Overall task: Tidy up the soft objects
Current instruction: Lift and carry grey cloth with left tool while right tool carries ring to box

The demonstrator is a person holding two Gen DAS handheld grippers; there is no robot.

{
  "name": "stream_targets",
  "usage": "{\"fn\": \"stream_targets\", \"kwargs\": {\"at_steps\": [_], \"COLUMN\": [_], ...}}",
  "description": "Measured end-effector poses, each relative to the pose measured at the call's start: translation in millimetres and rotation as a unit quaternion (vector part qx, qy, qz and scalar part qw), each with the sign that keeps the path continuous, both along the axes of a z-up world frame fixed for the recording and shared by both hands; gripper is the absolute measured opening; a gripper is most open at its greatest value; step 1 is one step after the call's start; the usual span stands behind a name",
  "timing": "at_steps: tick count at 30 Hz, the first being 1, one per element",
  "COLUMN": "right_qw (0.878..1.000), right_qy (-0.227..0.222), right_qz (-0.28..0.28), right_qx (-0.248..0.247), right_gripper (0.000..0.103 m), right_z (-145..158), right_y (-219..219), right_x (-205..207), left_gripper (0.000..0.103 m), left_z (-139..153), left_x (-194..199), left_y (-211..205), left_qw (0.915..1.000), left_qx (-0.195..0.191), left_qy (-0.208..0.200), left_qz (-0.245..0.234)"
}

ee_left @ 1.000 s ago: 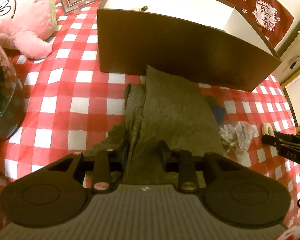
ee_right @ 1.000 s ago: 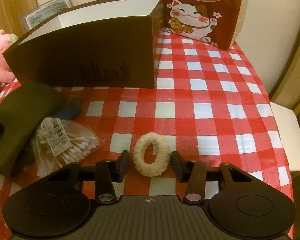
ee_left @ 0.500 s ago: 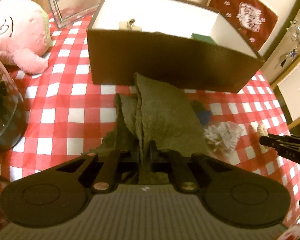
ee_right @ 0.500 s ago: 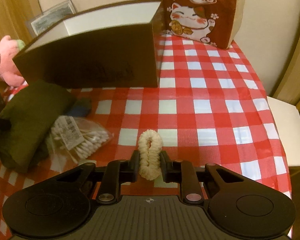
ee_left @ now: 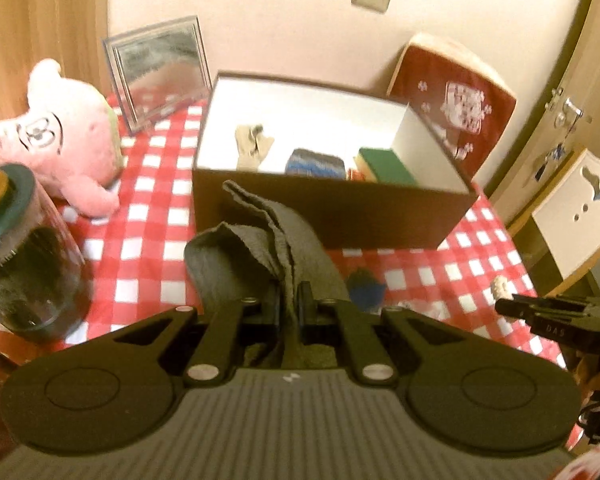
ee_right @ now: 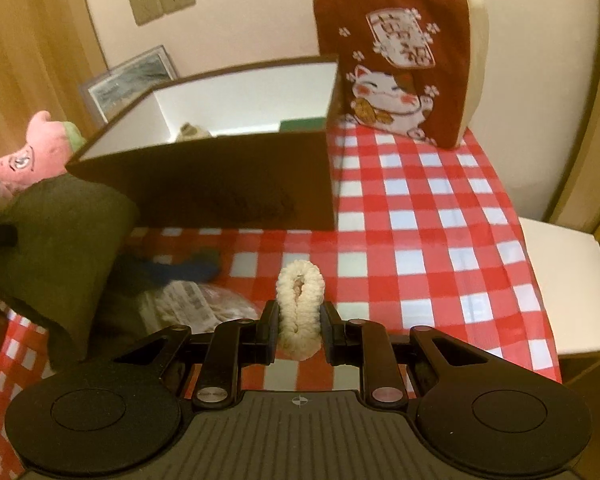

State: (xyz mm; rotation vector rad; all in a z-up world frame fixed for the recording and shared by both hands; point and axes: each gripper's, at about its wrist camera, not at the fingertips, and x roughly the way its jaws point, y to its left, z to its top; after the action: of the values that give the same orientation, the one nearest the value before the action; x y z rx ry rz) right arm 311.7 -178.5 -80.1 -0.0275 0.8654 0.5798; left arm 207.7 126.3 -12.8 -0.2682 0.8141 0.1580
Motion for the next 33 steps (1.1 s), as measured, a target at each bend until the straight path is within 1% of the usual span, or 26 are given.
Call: {"fn": "stream_targets", "kwargs": {"at_steps": [4,9,18,26,33], "right_qw": [1.000,1.000,0.999,0.997,0.995], "right_qy": [-0.008,-0.019,-0.040,-0.054,-0.072], "right_qz": [0.007,0.016,0.030,0.037,0.046], "right_qx": [0.008,0.013,0.017,0.028,0.044], "right_gripper": [0.022,0.022,0.022,0.022,0.022], "right_z": [11,22,41,59,78], "right_y": [3,9,18,23,32], "right_x": [-3,-4,-2,11,36], "left_gripper": [0.007,0.007,0.007,0.007,0.007], "left_z": [17,37,61,91,126], "left_x": [-7,-11,-9,4,26], "left_y": [5,7,9,10,14], "left_qw": [0.9997,0.9989,0.9973,0.9938,0.9871], "left_qx": [-0.003,0.002,0.013,0.036,0.060], "left_qy": [-0.023,-0.047,-0.073,-0.104,-0.147], "left_qz": [0.004,0.004,-0.002,-0.013,-0.021]}}
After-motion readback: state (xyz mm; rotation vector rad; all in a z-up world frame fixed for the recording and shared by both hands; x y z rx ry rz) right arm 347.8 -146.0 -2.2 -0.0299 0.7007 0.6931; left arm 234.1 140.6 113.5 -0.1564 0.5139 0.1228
